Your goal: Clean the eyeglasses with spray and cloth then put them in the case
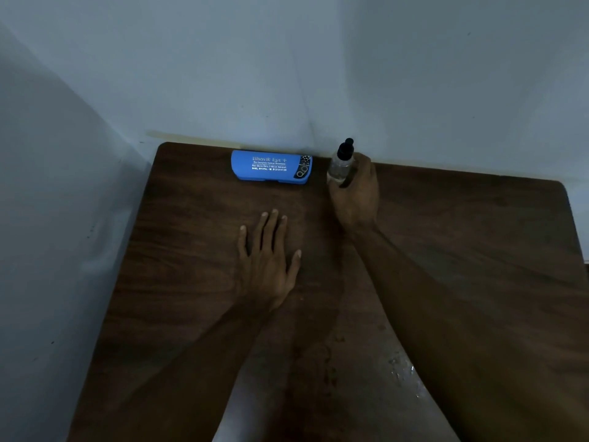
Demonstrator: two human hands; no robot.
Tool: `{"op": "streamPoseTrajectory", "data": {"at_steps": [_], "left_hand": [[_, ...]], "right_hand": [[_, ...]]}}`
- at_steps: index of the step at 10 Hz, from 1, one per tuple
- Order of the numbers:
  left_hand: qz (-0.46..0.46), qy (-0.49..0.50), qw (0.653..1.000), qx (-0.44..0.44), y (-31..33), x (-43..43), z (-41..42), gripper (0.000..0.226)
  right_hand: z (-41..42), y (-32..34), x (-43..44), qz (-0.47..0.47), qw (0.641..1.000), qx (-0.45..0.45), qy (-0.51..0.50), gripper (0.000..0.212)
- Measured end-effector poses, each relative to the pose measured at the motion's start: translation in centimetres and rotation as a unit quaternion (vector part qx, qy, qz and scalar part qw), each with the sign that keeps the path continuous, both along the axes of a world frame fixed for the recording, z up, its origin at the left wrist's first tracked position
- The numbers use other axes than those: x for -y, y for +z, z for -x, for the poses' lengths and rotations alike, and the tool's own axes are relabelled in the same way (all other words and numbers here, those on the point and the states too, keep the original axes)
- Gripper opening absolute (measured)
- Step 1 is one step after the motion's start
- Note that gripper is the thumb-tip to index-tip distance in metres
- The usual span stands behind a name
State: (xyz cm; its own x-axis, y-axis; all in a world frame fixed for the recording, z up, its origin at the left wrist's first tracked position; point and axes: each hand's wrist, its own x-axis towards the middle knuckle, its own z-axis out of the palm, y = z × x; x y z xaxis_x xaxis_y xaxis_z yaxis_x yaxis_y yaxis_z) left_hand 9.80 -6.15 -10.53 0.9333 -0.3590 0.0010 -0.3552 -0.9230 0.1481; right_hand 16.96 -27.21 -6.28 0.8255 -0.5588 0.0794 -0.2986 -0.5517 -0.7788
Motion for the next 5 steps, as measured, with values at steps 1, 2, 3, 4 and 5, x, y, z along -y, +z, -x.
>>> {"op": "streamPoseTrajectory", "data": {"at_steps": [1, 2, 3, 4, 5], "left_hand": [[-0.004, 0.002, 1.0, 0.002, 0.2, 0.0, 0.0, 0.075], [-0.003, 0.0, 1.0, 0.004, -0.1, 0.0, 0.0, 0.075], [0.009, 0.004, 1.0, 0.001, 0.9, 0.1, 0.4, 0.078], [0.014, -0.002, 1.0, 0.021, 2.6, -0.4, 0.9, 0.085], [0.029, -0.001, 0.997, 0.074, 6.1, 0.0, 1.4, 0.085]], "right_hand": [[2.0, -0.1, -0.7, -0.017, 0.999, -0.037, -0.006, 0.08], [6.0, -0.3, -2.4, 0.044, 0.998, -0.035, 0.0, 0.079], [10.8, 0.0, -4.0, 0.135, 0.986, -0.084, 0.047, 0.083], [14.5, -0.1, -4.8, 0.195, 0.968, -0.129, 0.09, 0.086], [15.8, 1.4, -4.2, 0.243, 0.961, -0.111, 0.071, 0.088]]}}
